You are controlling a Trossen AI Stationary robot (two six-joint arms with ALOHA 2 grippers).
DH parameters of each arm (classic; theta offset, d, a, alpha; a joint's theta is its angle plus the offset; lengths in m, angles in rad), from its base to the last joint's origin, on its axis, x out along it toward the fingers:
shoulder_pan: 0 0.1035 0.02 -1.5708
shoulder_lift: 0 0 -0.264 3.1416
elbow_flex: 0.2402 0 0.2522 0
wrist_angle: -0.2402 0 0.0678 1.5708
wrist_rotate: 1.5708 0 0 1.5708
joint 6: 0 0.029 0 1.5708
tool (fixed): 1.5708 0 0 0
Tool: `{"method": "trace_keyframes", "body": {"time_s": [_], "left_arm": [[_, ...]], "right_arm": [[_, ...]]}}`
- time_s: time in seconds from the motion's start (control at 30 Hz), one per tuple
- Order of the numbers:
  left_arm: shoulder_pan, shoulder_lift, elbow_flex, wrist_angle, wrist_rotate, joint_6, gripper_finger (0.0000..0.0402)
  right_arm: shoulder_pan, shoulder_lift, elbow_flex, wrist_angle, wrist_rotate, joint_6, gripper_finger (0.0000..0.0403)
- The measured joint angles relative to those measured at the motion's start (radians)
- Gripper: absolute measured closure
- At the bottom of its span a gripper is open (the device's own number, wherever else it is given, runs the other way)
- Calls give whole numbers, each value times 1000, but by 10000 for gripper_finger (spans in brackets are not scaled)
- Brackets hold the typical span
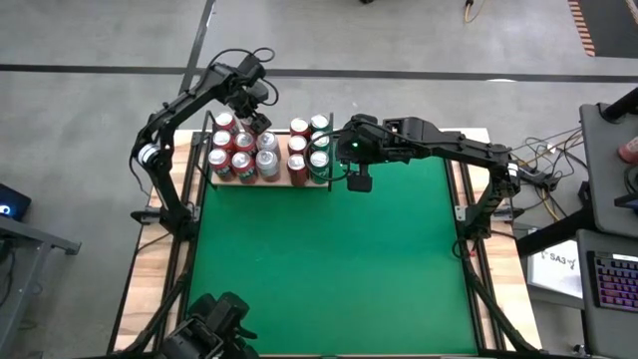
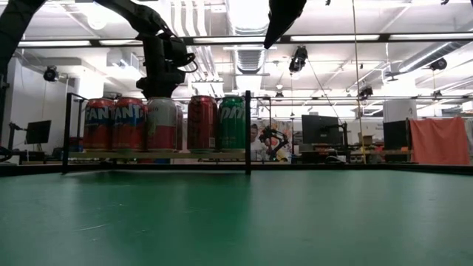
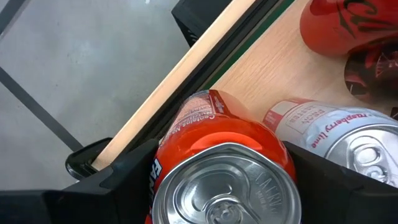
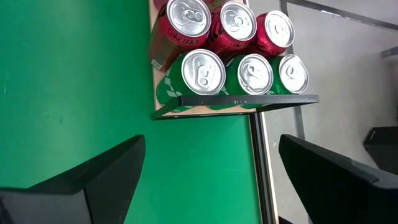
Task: Place canned beverage on shelf
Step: Put the red soda can on the shelf aligned with the other red soda can
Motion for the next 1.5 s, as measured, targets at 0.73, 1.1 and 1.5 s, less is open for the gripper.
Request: {"method": "trace_keyframes", "body": {"time_s": [0.73, 1.1, 1.5], "left_arm": [[9, 0, -6, 21, -3, -11, 120], [13, 0, -81, 53, -4, -14, 120], [16, 0, -84, 52, -48, -23, 120]], "right_arm": [[0, 0, -1, 0, 0, 0, 42], [0, 0, -8, 0, 0, 7, 42], [0, 0, -11, 0, 0, 15, 42]]}}
